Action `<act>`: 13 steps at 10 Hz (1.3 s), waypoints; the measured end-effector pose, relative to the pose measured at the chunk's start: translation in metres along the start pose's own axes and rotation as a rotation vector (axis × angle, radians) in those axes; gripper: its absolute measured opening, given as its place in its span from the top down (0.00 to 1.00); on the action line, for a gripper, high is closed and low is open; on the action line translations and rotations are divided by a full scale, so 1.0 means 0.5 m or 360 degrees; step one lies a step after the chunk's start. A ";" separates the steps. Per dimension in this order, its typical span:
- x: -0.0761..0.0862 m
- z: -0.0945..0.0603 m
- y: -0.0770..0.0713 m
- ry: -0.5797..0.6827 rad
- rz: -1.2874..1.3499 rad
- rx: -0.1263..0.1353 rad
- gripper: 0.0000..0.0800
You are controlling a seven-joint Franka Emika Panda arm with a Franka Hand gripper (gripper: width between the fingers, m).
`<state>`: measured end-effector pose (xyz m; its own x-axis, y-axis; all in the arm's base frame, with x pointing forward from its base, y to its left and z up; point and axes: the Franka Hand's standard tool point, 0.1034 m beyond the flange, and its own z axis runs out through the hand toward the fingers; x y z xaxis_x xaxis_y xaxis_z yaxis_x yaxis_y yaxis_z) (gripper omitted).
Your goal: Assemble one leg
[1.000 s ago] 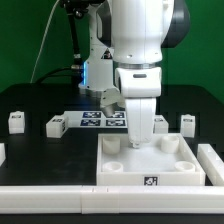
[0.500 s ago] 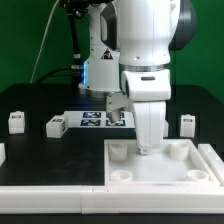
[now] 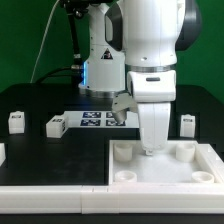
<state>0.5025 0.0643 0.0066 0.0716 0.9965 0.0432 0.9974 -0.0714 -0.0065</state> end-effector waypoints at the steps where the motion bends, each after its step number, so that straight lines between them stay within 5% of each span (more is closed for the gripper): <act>1: 0.000 0.000 0.000 0.0000 0.0001 0.0001 0.92; 4: -0.001 0.000 0.000 0.0000 0.0003 0.0001 0.47; 5: -0.002 0.000 0.000 0.0000 0.0003 0.0001 0.47; 6: -0.002 0.000 0.000 0.0000 0.0003 0.0001 0.26; 11: -0.002 -0.001 0.000 0.0000 0.0005 -0.0001 0.19; 13: 0.010 -0.042 -0.025 -0.0012 0.0140 -0.0024 0.19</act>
Offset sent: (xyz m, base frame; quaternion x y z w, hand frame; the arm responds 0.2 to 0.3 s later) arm 0.0000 0.0000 0.0000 0.0000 0.0000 0.0000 1.0000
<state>0.4903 0.0690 0.0281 0.1590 0.9866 0.0354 0.9872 -0.1593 0.0053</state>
